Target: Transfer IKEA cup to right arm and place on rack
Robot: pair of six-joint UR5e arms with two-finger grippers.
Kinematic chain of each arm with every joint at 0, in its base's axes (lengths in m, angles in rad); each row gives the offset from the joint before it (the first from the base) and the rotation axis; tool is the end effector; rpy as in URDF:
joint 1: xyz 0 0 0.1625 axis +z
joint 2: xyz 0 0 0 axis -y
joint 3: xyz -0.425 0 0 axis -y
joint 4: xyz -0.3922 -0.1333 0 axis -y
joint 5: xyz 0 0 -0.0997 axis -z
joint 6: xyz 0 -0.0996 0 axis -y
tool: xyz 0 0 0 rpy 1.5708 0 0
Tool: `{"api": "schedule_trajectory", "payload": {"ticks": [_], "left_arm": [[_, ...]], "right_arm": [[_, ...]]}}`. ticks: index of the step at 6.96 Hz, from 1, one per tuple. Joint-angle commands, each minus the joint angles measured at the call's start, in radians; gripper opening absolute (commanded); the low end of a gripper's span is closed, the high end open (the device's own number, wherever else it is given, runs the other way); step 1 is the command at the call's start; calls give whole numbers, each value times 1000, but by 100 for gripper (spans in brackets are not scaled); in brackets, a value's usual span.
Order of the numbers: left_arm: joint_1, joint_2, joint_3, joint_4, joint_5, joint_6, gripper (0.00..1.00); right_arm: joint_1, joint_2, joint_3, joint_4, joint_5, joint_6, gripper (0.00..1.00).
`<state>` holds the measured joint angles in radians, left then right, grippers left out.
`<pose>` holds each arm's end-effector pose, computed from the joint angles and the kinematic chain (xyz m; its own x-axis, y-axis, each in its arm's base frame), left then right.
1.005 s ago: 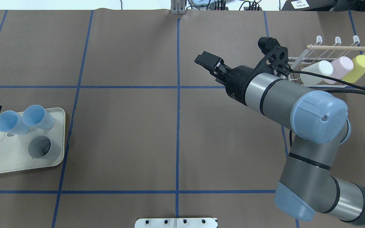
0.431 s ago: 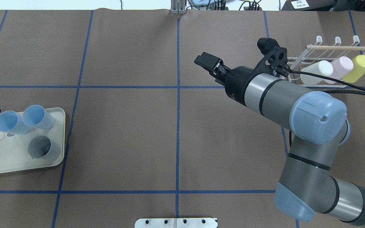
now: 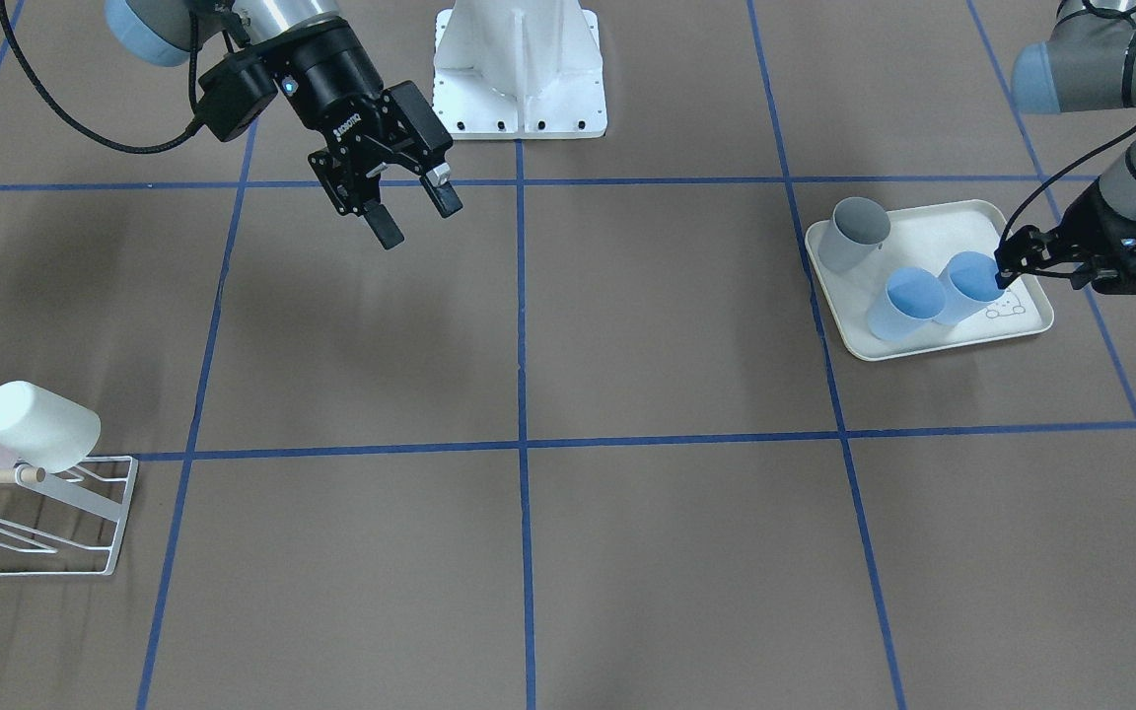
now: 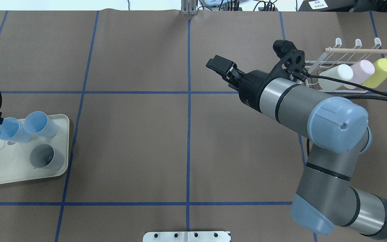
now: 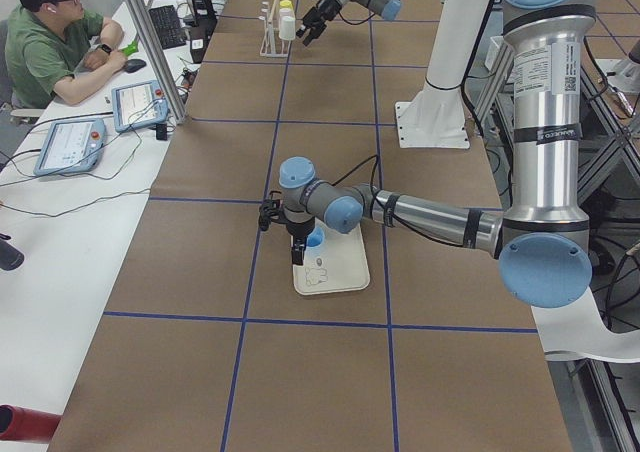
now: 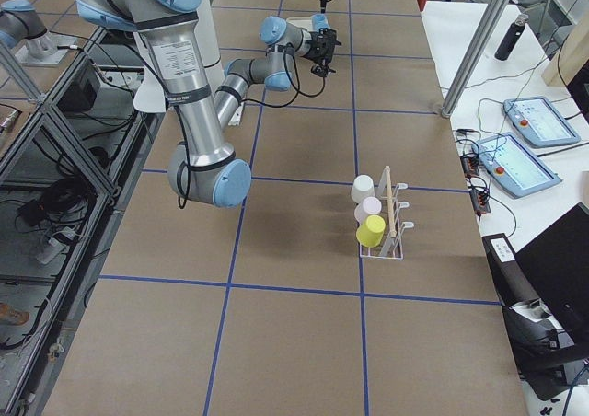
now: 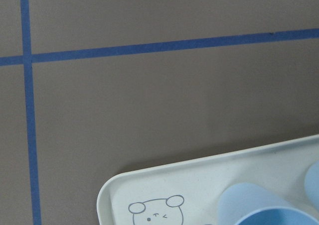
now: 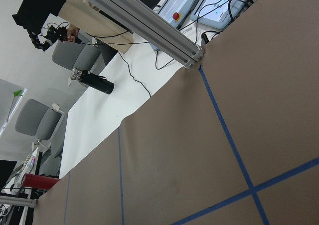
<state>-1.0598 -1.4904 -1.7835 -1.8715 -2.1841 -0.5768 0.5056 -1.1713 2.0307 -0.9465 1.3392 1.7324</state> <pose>0.1681 -0.4552 0.5665 0.7410 0.0800 -0.6668 -0.0475 0.9966 0.0668 -0.3851 -0.3917 0.1661 -0.0329 0.1608 0.9864 -0.6750 0.7243 -0.1406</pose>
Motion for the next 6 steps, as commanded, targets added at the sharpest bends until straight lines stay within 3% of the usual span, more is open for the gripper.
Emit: {"api": "schedule_trajectory", "payload": {"ticks": [1, 2, 3, 4, 5, 6], "left_arm": [[30, -1, 3, 0, -3, 0, 100], [52, -5, 6, 0, -2, 2, 91], [60, -10, 7, 0, -3, 0, 75], [61, -13, 3, 0, -3, 2, 38], [60, -13, 12, -2, -2, 3, 9], [60, -13, 19, -2, -3, 2, 0]], "right_arm": [[1, -1, -1, 0, 0, -2, 100], [1, -1, -1, 0, 0, -2, 100], [1, -1, -1, 0, 0, -4, 100], [1, -1, -1, 0, 0, -4, 100], [1, -1, -1, 0, -2, -4, 100], [-1, -1, -1, -2, -3, -4, 100]]}}
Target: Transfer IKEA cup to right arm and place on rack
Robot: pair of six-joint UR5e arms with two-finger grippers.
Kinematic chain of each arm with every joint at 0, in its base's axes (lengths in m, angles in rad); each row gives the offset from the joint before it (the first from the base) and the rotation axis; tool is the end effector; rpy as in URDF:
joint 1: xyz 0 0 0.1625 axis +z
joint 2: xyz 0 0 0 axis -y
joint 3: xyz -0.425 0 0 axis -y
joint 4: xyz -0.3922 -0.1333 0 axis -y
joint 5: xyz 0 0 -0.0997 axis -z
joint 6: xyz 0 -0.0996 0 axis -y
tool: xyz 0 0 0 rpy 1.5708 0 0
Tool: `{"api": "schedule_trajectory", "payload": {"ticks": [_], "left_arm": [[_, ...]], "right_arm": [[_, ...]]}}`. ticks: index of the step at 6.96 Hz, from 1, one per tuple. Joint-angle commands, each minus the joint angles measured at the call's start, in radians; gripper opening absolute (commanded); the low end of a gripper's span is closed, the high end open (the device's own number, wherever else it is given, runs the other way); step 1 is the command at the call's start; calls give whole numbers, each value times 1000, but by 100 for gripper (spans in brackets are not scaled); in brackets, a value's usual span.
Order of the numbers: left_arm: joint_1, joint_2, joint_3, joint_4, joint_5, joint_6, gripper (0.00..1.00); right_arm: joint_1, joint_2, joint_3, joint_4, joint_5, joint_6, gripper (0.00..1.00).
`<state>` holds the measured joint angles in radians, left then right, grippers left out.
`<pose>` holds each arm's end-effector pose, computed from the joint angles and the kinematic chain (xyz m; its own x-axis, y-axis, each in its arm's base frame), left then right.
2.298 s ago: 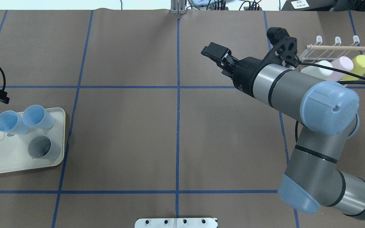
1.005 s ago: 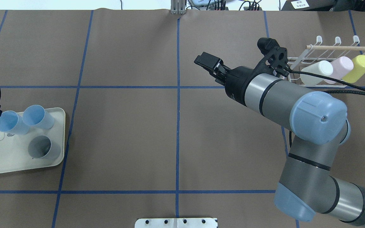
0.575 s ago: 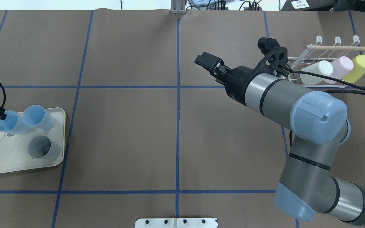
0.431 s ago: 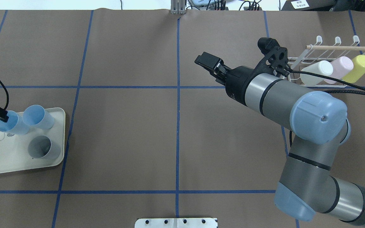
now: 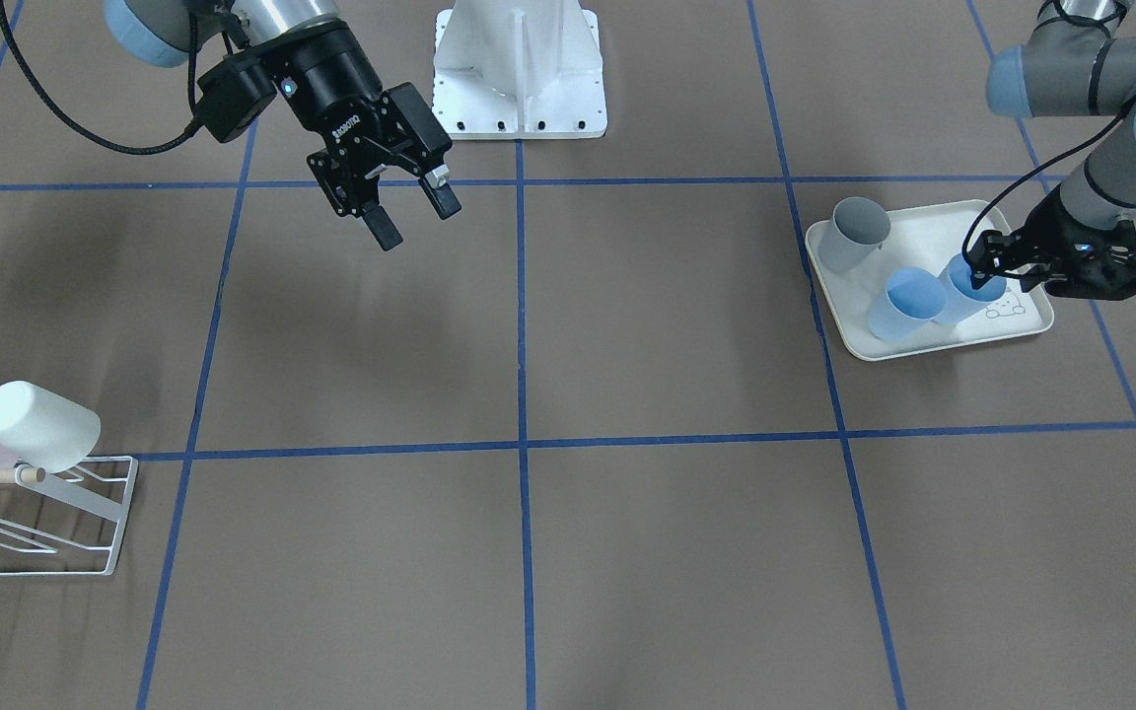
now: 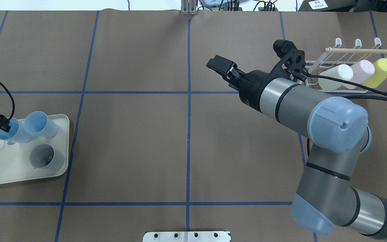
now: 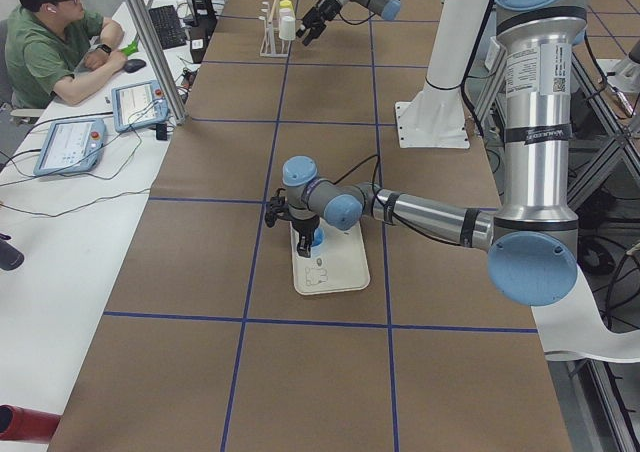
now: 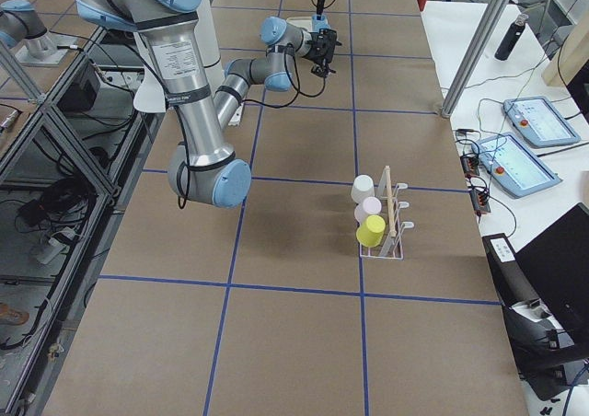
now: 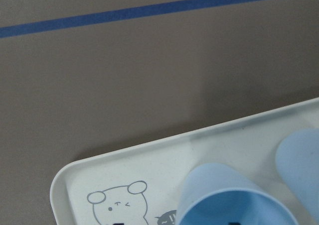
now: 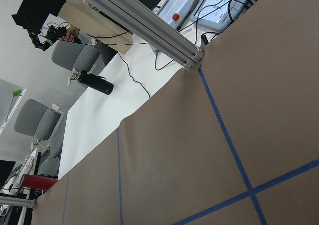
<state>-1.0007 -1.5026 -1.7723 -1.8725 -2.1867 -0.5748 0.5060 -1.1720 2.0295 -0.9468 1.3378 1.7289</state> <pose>0.1977 -0.4487 0.5661 0.7326 0.1267 -0.6688 -0.1086 0.9917 0.0689 -0.3853 -0.3922 0.1669 -0.0289 0.1591 0.9868 -0.6766 0.7236 -0.1365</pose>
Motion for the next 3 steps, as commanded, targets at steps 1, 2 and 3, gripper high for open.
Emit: {"api": "schedule_trajectory", "payload": {"ticks": [1, 2, 3], "left_arm": [[1, -4, 19, 1, -1, -2, 0], [1, -4, 25, 3, -2, -2, 0], [-42, -1, 7, 15, -36, 1, 0]], "right_arm": [[-1, 0, -3, 0, -2, -2, 100], [-1, 2, -15, 0, -2, -3, 100], [-1, 2, -17, 0, -2, -3, 100]]}}
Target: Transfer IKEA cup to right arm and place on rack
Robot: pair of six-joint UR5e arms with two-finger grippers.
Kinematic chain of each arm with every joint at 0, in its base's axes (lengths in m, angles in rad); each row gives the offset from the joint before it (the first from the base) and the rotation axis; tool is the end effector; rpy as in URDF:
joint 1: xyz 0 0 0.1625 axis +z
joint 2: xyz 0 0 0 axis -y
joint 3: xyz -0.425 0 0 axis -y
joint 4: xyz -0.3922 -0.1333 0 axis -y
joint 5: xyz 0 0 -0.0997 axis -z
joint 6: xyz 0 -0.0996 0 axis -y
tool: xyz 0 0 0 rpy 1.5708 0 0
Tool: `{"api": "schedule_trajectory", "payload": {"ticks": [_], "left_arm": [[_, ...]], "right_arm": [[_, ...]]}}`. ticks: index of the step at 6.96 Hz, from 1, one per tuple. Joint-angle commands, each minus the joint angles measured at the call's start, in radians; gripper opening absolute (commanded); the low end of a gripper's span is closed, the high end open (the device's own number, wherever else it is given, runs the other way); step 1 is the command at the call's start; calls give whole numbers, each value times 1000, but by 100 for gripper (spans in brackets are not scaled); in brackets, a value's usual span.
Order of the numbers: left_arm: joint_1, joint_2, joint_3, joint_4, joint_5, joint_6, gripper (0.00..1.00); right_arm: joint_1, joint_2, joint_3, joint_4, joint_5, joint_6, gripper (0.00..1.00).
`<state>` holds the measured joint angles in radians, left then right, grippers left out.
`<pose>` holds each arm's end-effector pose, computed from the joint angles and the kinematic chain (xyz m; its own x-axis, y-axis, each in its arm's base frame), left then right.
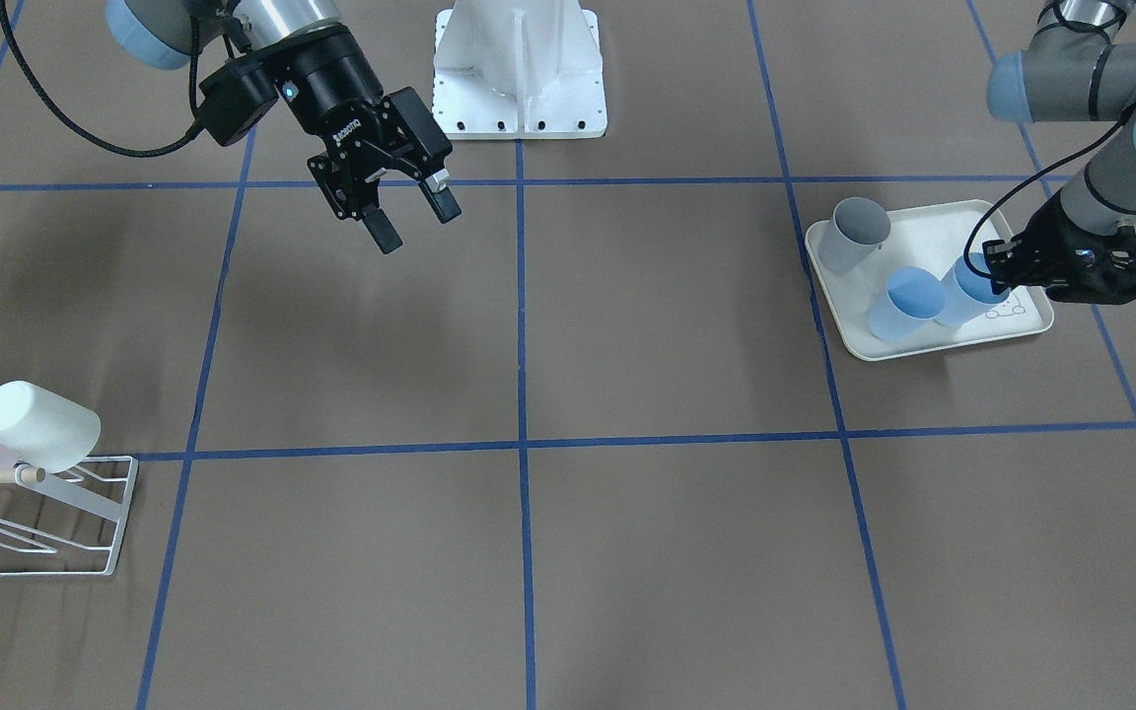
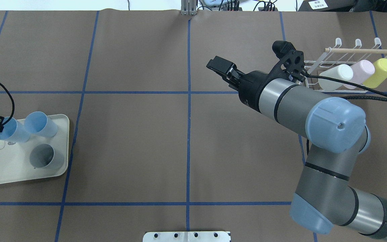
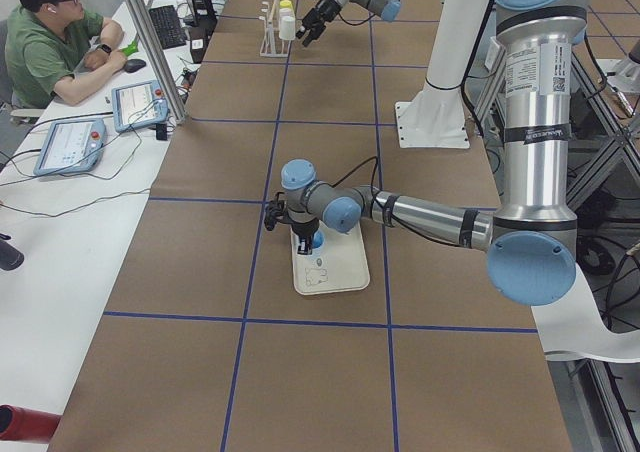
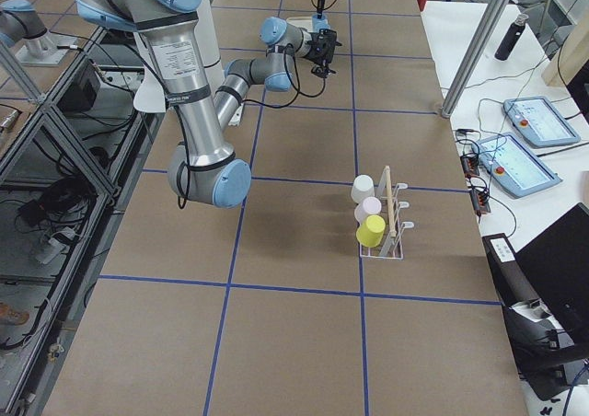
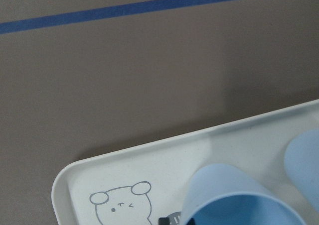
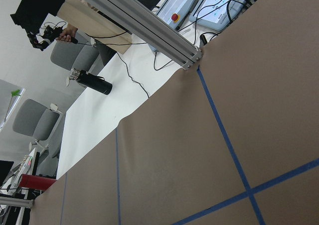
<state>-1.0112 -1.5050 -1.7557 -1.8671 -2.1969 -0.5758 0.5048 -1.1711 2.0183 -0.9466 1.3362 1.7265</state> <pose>0.1941 -0.4510 0.5736 0.7352 0.1067 -0.6694 -0.1018 0.9937 0.0466 -0.3894 -0.3939 0.1705 -0.0185 0.1621 0.9866 -0.6782 0.7230 -0.1315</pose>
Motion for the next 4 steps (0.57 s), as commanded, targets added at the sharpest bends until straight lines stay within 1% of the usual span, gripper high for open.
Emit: {"api": "schedule_trajectory", "payload": {"ticks": [1, 2, 3, 4], "left_arm": [[-161, -1, -11, 29, -96, 14, 0], [-215, -4, -22, 48, -101, 16, 0], [-268, -44, -30, 84, -98, 14, 0], [-320, -116, -30, 124, -93, -4, 0]], "right_arm": [[0, 1, -6, 0, 0, 1, 100], [0, 1, -6, 0, 0, 2, 100], [1, 1, -6, 2, 0, 2, 100], [1, -1, -12, 41, 0, 7, 100]]}}
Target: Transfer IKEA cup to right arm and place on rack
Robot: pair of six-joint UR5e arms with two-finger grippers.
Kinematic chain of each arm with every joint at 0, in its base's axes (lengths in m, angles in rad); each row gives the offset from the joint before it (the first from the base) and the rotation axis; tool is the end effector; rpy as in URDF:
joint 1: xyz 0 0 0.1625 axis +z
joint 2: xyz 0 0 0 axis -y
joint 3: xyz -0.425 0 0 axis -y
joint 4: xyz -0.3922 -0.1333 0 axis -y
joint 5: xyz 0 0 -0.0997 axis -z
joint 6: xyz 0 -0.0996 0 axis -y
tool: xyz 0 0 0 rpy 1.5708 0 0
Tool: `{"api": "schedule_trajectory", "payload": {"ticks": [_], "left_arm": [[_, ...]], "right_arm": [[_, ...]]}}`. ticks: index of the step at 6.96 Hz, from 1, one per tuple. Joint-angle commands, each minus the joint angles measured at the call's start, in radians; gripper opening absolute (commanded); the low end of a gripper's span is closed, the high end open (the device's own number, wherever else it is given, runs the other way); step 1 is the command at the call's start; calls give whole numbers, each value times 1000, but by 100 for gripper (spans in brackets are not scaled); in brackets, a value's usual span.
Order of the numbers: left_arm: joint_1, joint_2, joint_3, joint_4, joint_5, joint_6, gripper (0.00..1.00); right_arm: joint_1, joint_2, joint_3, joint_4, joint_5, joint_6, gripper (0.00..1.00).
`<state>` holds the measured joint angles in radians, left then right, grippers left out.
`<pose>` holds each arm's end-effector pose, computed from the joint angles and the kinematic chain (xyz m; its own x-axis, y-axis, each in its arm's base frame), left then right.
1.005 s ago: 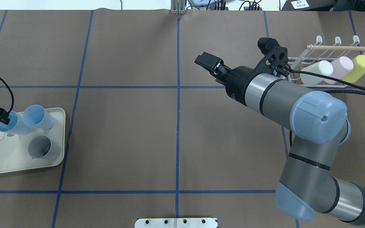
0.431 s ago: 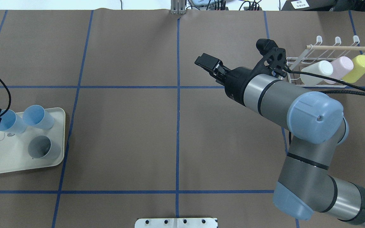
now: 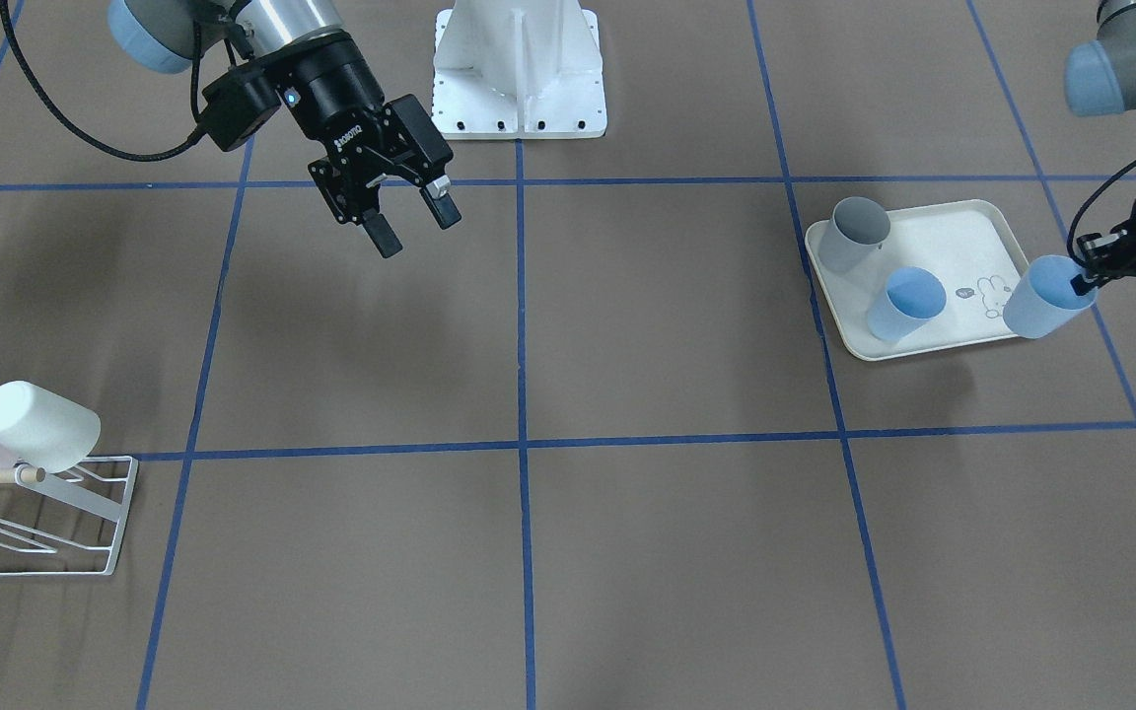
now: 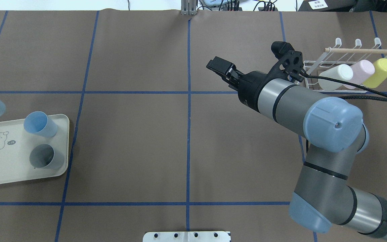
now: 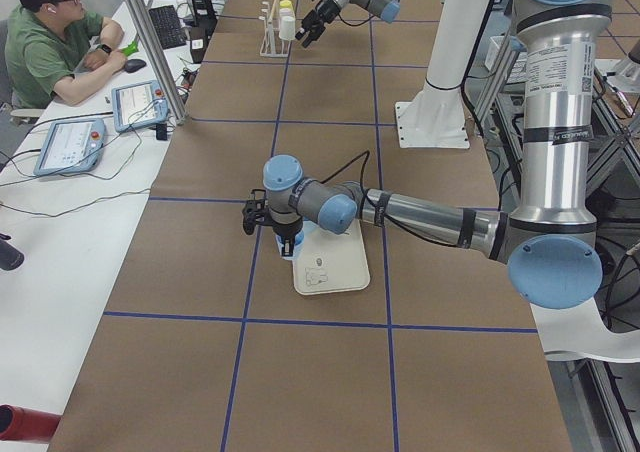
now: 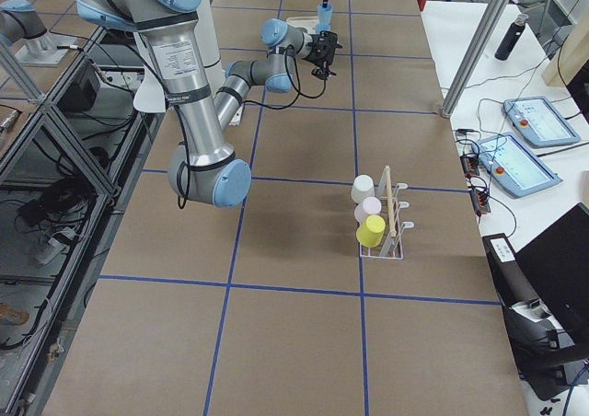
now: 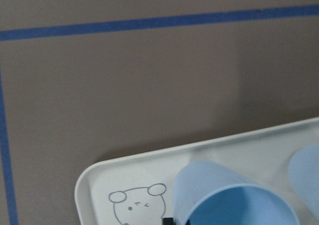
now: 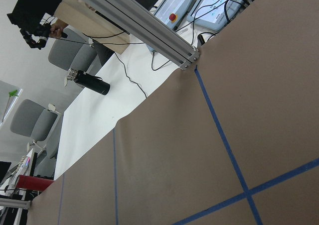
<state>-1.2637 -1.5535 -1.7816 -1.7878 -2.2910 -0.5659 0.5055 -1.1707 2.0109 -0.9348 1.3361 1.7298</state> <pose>0.0863 -0.4959 0.5409 0.6863 -0.0650 -0.7244 0.1075 0.9941 0.0126 -0.3907 -0.3951 0.1717 -0.0250 0.1621 0.9864 -0.6781 0.7223 -0.1359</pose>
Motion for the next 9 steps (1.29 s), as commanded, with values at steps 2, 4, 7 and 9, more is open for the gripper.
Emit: {"api": "schedule_trajectory", "payload": {"ticks": [2, 4, 7, 9], "left_arm": [[-79, -190, 2, 67, 13, -235, 0], [-66, -279, -28, 51, 28, -517, 0], [90, -284, -28, -342, 36, -1068, 0], [157, -301, -25, -546, 73, -1333, 0]], "right_arm": [[1, 0, -18, 79, 0, 8, 100], [1, -1, -26, 131, 0, 40, 100], [1, -1, -31, 183, 2, 104, 100], [1, -4, -44, 278, 0, 134, 100]]}}
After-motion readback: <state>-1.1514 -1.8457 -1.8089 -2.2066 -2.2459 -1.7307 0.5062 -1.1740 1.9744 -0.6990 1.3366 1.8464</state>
